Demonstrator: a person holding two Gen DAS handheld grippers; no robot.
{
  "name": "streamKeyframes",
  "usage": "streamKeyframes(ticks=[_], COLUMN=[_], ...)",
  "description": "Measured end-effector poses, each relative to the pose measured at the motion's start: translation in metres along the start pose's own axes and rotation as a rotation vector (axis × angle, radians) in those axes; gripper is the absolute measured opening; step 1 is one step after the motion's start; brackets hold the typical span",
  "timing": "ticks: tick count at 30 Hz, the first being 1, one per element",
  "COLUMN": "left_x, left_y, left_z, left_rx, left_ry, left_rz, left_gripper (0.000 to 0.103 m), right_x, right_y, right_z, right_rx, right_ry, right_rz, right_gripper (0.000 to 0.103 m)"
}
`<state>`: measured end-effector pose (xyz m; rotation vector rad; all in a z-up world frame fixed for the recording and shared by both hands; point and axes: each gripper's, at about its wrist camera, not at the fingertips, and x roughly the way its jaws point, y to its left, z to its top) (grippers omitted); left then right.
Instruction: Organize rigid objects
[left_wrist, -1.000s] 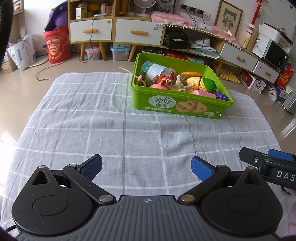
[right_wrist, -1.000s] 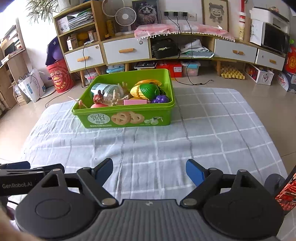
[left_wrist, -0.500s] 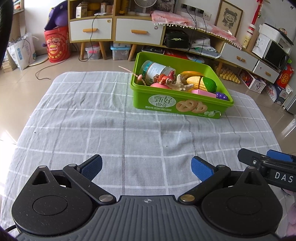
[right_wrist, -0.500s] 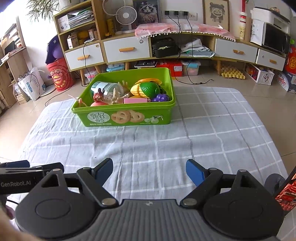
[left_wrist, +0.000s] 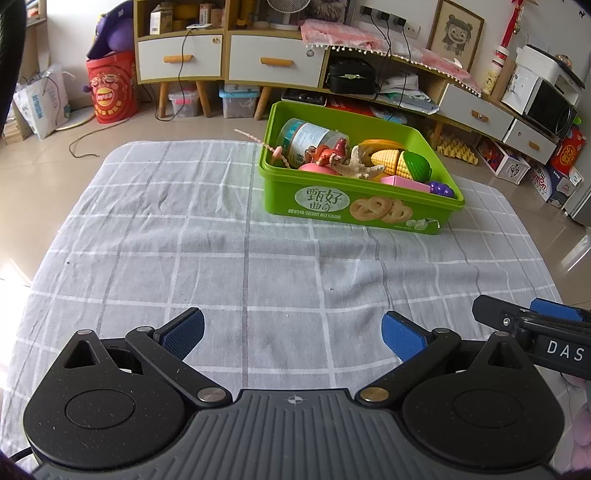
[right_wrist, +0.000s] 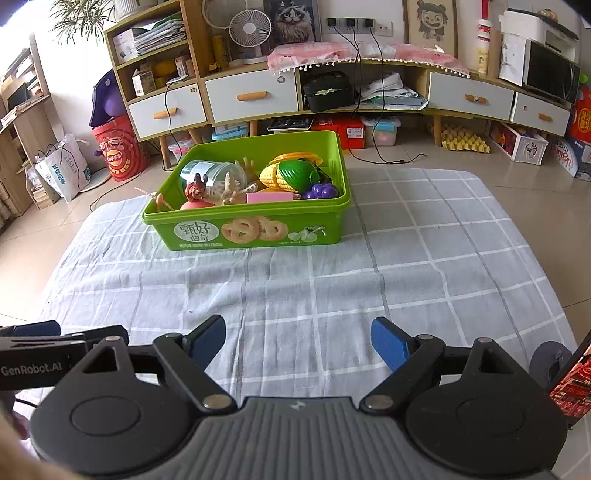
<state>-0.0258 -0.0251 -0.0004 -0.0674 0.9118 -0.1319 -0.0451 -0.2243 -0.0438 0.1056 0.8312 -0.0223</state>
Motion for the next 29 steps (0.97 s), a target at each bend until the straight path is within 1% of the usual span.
streamKeyframes(ticks=[25,28,29], left_x=[0.0,0.005,0.008], left_y=[-0.002,-0.001,-0.001], left_z=[-0.001,-0.005,-0.007], left_rx=[0.013,0.022,0.019], left_ry=[0.008,0.013,0.018], left_rz=[0.004,0.016,0.015], left_gripper=[0.101,0.101,0.101], right_x=[0.001,0.007,0.01], right_y=[0.0,0.0,0.001], right_z=[-0.001,-0.007,-0.011], right_rx=[-0.005,-0.027,-0.037], right_ry=[0.004,0.012,0.016], right_rz=[0.0,-0.013,-0.021], right_gripper=[0.067,0.069,0.072])
